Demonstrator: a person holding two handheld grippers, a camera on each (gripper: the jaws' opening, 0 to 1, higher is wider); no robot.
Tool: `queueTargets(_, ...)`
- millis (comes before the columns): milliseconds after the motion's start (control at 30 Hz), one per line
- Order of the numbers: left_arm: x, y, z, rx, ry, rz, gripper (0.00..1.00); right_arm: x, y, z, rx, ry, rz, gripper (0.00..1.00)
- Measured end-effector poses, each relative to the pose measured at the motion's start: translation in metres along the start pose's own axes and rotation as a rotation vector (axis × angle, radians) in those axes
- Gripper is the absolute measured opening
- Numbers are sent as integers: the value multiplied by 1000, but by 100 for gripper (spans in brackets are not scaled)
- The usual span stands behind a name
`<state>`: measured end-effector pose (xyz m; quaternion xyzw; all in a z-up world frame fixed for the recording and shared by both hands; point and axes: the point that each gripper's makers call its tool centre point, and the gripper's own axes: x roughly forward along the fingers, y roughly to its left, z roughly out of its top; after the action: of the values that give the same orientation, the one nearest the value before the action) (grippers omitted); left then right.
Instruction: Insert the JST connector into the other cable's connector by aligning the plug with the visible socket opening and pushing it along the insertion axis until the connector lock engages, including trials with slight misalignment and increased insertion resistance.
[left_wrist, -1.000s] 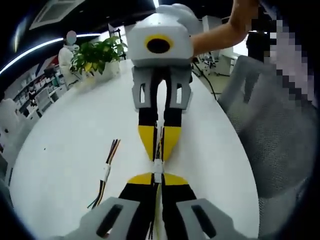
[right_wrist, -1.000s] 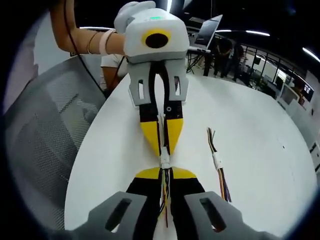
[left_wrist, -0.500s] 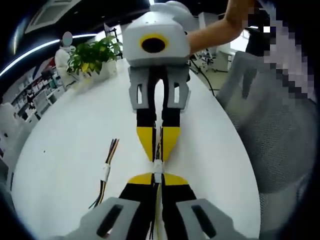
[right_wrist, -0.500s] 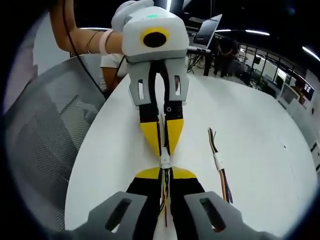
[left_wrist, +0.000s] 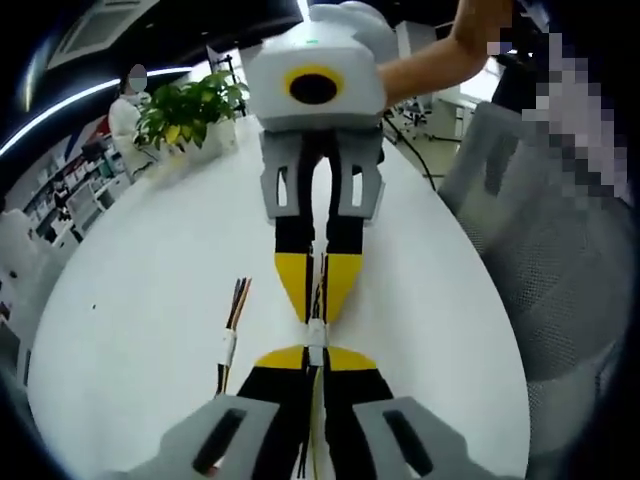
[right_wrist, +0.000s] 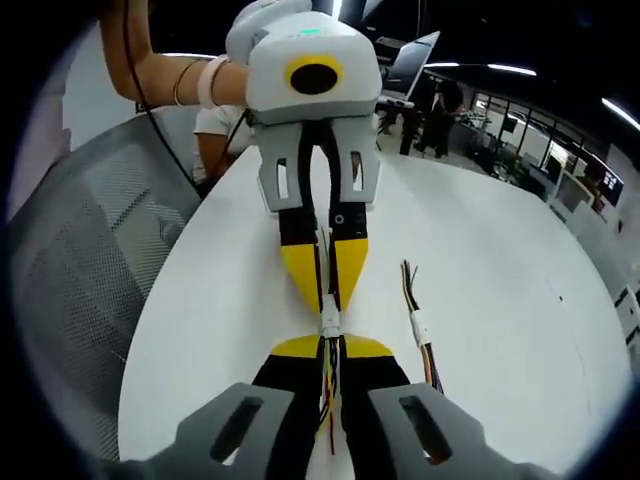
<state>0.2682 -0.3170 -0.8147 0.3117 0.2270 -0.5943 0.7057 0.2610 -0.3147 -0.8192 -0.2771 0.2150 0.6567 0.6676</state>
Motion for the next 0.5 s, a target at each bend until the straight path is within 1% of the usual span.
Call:
queueTargets(233, 3, 3, -2, 6, 13, -8, 0, 3, -4, -3, 8, 9, -2, 2)
queueTargets(400, 6, 2, -8, -11, 25, -22, 0, 8, -4, -7, 19, 21, 9, 2)
queueTargets(500, 8, 1, -11, -19, 28, -21, 0, 11, -4, -10, 11, 32, 10, 2)
